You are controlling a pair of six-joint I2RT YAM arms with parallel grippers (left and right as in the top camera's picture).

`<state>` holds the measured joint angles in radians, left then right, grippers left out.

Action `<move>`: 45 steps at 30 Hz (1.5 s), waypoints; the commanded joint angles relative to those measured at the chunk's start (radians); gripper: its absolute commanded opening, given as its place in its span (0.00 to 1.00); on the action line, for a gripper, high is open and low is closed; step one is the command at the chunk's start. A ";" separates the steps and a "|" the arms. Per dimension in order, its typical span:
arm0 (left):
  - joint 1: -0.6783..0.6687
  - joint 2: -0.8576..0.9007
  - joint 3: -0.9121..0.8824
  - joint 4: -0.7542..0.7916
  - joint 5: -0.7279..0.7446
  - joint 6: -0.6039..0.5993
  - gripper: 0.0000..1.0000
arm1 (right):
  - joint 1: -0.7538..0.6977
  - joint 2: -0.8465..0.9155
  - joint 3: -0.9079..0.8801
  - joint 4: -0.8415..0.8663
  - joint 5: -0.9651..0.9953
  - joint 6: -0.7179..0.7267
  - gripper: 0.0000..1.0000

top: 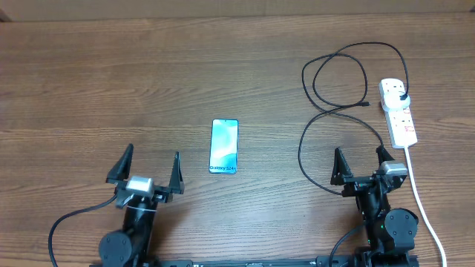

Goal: Plug charger to phone and switch on socket
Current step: 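Move the left gripper over the smartphone and lower it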

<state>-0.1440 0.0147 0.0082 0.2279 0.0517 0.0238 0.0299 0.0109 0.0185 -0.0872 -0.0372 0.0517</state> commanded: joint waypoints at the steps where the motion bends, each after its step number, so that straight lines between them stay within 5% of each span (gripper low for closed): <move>1: 0.000 -0.009 -0.003 0.065 0.018 -0.060 0.99 | 0.005 -0.008 -0.011 0.006 0.002 -0.004 1.00; 7: 0.000 -0.009 0.013 0.101 0.023 -0.250 1.00 | 0.005 -0.008 -0.011 0.006 0.002 -0.004 1.00; 25: 0.000 0.005 0.104 0.083 0.016 -0.266 1.00 | 0.005 -0.008 -0.011 0.006 0.002 -0.004 1.00; 32: 0.000 0.124 0.161 0.111 0.033 -0.377 0.99 | 0.005 -0.008 -0.011 0.006 0.002 -0.004 1.00; 45: 0.000 0.592 0.459 0.256 0.460 -0.368 1.00 | 0.005 -0.008 -0.011 0.006 0.002 -0.004 1.00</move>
<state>-0.1440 0.5297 0.3496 0.4759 0.3340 -0.3271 0.0299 0.0109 0.0185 -0.0879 -0.0372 0.0513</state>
